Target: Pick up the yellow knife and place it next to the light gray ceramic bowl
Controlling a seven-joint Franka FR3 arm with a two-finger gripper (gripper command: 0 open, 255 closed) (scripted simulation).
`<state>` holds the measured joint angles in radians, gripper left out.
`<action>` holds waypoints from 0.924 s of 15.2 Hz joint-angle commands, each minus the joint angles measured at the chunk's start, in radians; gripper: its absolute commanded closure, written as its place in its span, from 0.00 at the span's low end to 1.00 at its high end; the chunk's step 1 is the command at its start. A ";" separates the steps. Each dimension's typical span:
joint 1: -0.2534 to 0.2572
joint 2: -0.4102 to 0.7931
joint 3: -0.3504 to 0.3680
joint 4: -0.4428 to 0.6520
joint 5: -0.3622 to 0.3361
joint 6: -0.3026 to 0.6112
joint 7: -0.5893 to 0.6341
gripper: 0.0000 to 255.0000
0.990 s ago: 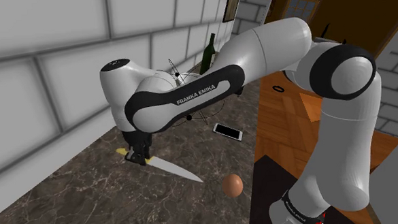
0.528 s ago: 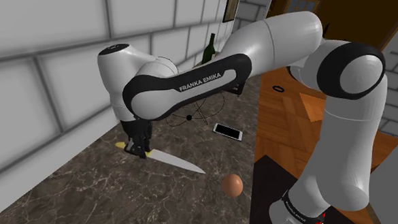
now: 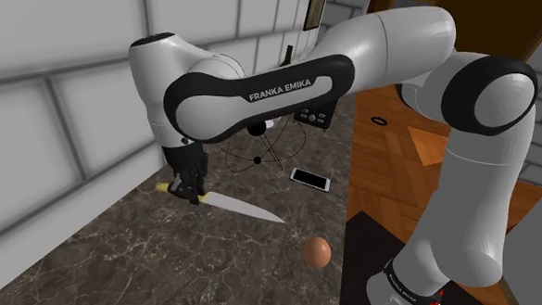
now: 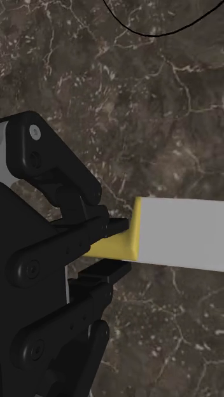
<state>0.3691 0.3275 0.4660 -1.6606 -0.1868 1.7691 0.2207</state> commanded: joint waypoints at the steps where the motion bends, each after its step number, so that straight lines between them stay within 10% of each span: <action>1: 0.001 -0.005 0.002 0.024 0.003 -0.028 -0.003 1.00; 14: -0.032 -0.069 -0.004 0.088 0.029 -0.146 -0.063 1.00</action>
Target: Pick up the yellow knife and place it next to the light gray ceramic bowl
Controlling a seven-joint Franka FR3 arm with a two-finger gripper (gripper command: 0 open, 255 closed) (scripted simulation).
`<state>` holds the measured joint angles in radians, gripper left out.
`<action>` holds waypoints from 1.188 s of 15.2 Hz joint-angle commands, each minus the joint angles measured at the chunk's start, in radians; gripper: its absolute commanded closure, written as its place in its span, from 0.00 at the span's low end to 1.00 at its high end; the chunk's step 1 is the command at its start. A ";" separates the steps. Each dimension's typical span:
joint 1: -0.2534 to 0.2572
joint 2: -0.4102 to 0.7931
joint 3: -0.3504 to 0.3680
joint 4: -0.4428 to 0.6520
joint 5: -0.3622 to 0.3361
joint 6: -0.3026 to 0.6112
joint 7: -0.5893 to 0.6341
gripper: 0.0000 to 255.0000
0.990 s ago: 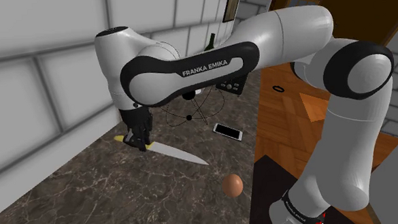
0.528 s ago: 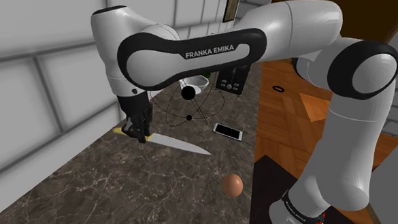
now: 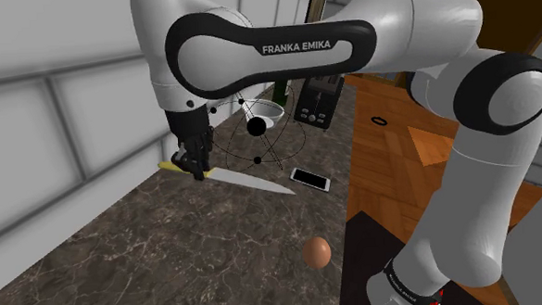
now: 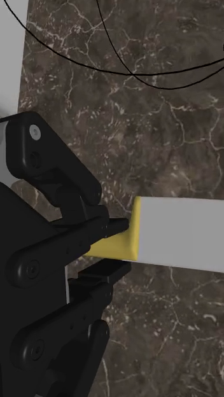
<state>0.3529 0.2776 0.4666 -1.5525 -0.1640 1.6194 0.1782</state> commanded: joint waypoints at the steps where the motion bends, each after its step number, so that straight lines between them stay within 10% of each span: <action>1: -0.035 -0.041 -0.012 -0.047 0.013 0.014 -0.044 1.00; 18: -0.278 -0.247 -0.185 -0.298 0.038 0.115 -0.452 1.00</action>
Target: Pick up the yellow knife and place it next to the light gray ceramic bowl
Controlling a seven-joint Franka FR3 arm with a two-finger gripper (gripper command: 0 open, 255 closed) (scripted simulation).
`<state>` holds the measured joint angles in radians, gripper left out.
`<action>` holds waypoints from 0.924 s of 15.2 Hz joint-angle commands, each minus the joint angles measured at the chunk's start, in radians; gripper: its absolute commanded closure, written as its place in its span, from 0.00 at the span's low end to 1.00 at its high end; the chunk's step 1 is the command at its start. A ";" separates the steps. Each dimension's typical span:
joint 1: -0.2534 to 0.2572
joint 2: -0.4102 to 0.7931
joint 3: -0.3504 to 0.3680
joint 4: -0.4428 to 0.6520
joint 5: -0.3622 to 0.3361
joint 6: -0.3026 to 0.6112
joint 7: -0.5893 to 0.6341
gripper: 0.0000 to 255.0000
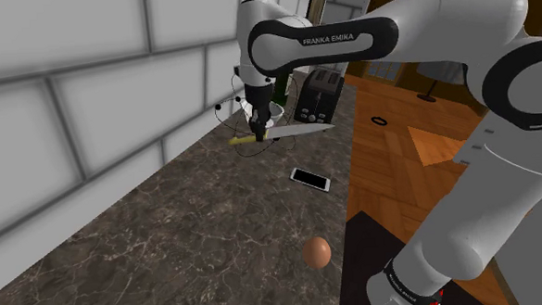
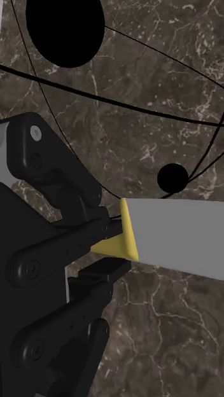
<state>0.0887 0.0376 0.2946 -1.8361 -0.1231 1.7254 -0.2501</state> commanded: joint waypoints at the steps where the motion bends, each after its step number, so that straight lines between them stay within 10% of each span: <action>1: -0.027 -0.010 -0.025 -0.018 -0.005 0.013 -0.047 1.00; 14: -0.180 0.043 -0.169 0.040 -0.046 0.047 -0.333 1.00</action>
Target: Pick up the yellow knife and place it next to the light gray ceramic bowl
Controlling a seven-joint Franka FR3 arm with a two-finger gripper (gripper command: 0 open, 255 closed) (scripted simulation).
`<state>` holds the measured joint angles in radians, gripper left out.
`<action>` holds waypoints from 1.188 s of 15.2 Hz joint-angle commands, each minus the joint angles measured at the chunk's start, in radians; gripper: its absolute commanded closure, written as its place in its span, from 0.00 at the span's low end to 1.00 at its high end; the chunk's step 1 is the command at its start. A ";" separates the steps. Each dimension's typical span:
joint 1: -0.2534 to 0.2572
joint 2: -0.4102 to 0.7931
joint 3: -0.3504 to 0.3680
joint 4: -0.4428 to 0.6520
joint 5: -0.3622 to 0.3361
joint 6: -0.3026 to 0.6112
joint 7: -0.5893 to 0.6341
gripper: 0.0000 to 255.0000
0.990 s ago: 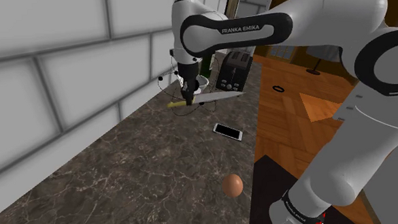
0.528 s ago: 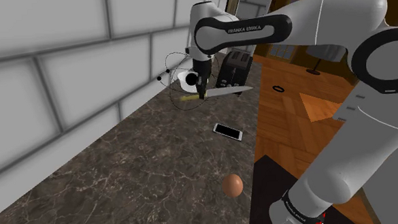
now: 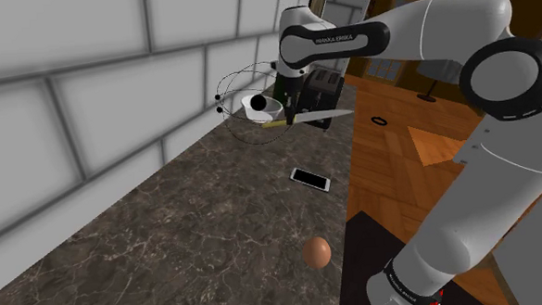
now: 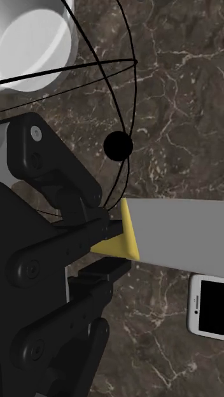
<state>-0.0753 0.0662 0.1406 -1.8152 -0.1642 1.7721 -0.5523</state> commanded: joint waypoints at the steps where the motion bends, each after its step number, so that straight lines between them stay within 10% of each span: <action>1: -0.027 0.025 -0.025 0.032 -0.007 0.001 -0.051 1.00; 18: -0.190 0.276 -0.143 0.342 -0.016 -0.009 -0.335 1.00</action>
<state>-0.2625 0.3390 -0.0008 -1.4684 -0.1805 1.7537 -0.8851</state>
